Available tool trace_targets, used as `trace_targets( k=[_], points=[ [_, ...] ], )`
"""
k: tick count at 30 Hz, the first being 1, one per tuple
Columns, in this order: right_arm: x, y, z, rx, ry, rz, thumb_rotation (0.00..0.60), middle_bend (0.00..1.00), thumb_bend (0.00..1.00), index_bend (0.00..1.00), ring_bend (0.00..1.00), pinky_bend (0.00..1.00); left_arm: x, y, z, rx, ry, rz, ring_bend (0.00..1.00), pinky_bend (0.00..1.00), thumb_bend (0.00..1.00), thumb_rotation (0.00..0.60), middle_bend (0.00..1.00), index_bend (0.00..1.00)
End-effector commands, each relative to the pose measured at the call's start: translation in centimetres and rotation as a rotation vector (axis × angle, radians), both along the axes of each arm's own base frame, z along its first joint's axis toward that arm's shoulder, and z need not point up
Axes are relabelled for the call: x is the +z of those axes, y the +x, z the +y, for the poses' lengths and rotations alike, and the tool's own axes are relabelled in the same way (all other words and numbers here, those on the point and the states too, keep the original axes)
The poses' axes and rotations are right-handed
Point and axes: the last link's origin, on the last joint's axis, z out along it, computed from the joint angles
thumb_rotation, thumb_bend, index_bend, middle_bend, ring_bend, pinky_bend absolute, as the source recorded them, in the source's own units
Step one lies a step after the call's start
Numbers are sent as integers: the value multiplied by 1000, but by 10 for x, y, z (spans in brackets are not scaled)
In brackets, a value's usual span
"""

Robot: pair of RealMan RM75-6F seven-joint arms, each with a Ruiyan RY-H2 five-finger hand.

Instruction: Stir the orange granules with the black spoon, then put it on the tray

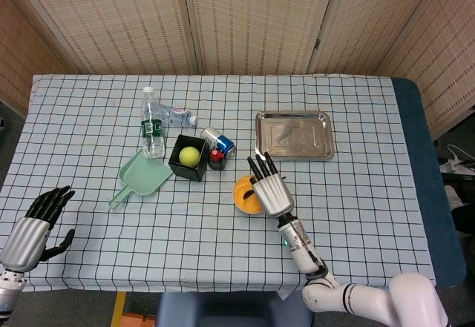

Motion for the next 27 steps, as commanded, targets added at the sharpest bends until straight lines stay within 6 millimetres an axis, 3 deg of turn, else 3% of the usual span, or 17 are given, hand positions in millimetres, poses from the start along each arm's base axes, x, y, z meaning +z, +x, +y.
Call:
trace_targets(
  k=[1, 13, 20, 27],
  points=[
    [2, -3, 4, -4, 10, 19, 600, 77, 433, 521, 0, 0, 0, 0, 0, -2, 0, -1, 0, 93, 436, 600, 0, 0],
    [11, -12, 17, -6, 42, 58, 600, 77, 432, 479, 0, 0, 0, 2, -1, -14, 8, -4, 0, 99, 436, 600, 0, 0],
    [24, -15, 21, -19, 30, 14, 600, 76, 432, 366, 0, 0, 1, 2, -2, -18, 11, -7, 0, 100, 437, 600, 0, 0],
    [37, -20, 23, -43, 15, -20, 600, 77, 432, 329, 0, 0, 0, 3, -3, -24, 9, -6, 0, 100, 436, 600, 0, 0]
  ],
)
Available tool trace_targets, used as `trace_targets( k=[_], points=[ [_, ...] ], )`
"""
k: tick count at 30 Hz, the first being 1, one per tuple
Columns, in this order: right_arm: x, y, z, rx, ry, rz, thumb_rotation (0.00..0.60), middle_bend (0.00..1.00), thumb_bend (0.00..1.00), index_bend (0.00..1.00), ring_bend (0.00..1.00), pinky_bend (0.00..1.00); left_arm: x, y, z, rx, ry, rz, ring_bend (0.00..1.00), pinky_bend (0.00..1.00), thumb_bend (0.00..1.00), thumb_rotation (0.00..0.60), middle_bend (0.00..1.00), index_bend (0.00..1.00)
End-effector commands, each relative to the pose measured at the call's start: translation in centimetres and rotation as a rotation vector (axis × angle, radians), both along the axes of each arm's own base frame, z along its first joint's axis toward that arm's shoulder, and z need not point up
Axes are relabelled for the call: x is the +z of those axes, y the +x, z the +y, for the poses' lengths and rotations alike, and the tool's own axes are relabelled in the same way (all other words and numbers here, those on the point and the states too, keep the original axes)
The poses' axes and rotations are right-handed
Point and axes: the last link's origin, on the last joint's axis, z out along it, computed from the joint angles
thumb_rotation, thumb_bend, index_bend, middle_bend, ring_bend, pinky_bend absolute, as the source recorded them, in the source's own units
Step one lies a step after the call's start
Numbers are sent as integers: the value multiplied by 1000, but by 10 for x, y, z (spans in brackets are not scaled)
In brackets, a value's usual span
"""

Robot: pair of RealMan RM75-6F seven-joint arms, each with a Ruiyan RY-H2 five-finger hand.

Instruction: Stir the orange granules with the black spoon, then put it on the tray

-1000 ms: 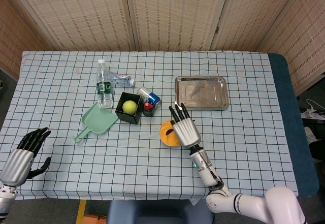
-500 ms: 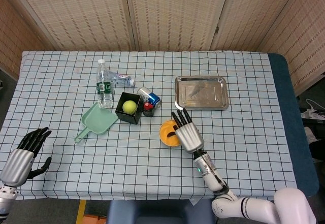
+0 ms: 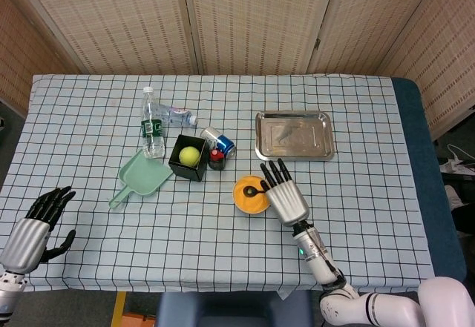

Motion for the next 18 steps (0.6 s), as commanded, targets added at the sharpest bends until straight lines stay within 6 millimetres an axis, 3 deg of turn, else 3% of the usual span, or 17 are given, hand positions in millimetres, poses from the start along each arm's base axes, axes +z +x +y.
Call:
trace_targets(
  k=[1, 9, 18],
  points=[
    [6, -3, 0, -18, -12, -28, 600, 77, 433, 329, 0, 0, 0, 0, 0, -1, -1, 0, 0, 100, 436, 600, 0, 0],
    [22, -23, -2, -91, -20, -94, 600, 77, 433, 371, 0, 0, 0, 0, 0, 0, -2, 1, 0, 100, 438, 600, 0, 0],
    [23, -46, 4, -78, -46, -163, 600, 78, 374, 397, 0, 0, -2, 0, 0, -1, -7, 10, 0, 100, 437, 600, 0, 0]
  ],
)
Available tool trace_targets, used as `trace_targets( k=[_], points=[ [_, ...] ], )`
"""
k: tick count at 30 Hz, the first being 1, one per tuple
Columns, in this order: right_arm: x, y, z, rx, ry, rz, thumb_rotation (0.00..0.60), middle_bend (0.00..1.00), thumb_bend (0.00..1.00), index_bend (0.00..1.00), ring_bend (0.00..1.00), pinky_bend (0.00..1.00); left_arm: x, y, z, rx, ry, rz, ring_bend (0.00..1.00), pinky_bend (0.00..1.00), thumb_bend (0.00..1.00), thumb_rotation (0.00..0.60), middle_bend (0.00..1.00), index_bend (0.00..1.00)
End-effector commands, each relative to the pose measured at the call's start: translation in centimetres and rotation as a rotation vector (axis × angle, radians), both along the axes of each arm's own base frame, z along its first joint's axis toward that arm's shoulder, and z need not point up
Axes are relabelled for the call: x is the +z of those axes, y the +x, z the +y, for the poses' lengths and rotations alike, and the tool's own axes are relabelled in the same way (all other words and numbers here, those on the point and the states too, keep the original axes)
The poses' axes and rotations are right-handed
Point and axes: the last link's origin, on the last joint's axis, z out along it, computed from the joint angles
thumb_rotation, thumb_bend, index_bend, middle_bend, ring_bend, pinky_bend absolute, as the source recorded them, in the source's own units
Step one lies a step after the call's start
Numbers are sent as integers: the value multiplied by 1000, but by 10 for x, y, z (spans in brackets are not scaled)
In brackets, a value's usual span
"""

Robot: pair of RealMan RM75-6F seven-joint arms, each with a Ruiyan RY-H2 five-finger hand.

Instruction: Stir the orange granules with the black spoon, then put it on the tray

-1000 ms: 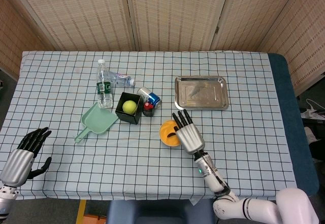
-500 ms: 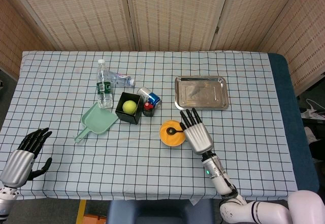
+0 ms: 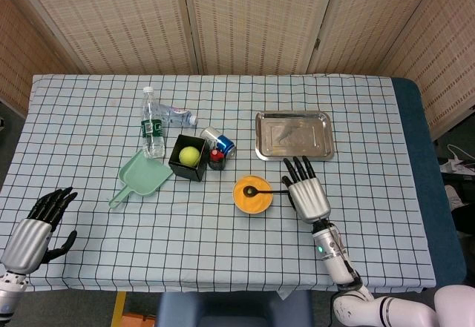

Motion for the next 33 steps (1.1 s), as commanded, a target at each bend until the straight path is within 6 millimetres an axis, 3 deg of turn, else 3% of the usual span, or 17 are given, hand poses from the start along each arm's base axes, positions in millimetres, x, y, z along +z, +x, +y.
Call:
trace_targets(
  k=[1, 11, 33],
  points=[
    [-1, -10, 5, 30, -30, -24, 600, 78, 369, 397, 0, 0, 0, 0, 0, 0, 0, 1, 0, 100, 437, 600, 0, 0],
    [-16, -28, 10, 71, -60, -30, 600, 78, 343, 394, 0, 18, 0, -1, 0, 6, -3, -1, 0, 104, 437, 600, 0, 0],
    [-40, -24, 3, 121, -114, -10, 600, 89, 343, 472, 0, 37, 2, -3, 1, 21, -3, -4, 0, 105, 438, 600, 0, 0]
  ],
)
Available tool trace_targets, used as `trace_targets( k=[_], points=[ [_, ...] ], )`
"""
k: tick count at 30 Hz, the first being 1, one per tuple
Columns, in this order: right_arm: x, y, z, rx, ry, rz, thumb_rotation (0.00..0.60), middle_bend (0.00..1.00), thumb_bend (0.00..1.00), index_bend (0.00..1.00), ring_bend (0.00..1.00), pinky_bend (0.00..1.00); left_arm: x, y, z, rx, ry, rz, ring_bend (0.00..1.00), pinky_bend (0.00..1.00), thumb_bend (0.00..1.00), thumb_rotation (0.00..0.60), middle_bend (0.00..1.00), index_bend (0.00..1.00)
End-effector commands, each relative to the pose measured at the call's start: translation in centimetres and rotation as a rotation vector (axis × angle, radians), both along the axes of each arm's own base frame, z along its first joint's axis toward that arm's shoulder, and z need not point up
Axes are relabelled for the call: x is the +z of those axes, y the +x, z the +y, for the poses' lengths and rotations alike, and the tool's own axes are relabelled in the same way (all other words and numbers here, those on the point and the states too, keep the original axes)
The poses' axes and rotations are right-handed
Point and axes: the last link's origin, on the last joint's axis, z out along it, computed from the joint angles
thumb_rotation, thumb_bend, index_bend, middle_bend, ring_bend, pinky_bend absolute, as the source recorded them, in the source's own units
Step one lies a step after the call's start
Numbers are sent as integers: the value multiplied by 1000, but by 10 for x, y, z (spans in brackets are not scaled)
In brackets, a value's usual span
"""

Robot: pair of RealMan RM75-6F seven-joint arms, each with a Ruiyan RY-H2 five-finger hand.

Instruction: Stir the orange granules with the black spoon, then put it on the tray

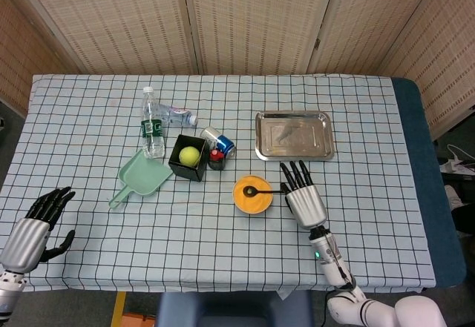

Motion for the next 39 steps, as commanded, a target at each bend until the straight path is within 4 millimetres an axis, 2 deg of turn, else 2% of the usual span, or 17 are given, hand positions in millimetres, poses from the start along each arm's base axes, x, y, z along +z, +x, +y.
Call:
trace_targets(
  k=[1, 27, 33, 39],
  points=[
    [-1, 1, -1, 1, -2, 1, 600, 89, 343, 472, 0, 37, 0, 0, 0, 1, -1, 0, 0, 105, 438, 600, 0, 0],
    [-3, 3, -2, 7, -15, -1, 600, 99, 342, 538, 0, 41, 0, -1, 1, 4, -3, 0, 0, 108, 437, 600, 0, 0],
    [-2, 4, -1, 11, -18, -2, 600, 130, 342, 642, 0, 48, 0, 0, 0, 1, -2, 0, 0, 108, 437, 600, 0, 0],
    [0, 3, -1, 9, -20, -2, 600, 150, 342, 692, 0, 58, 0, 0, 0, -4, -3, 0, 0, 110, 436, 600, 0, 0]
  ],
)
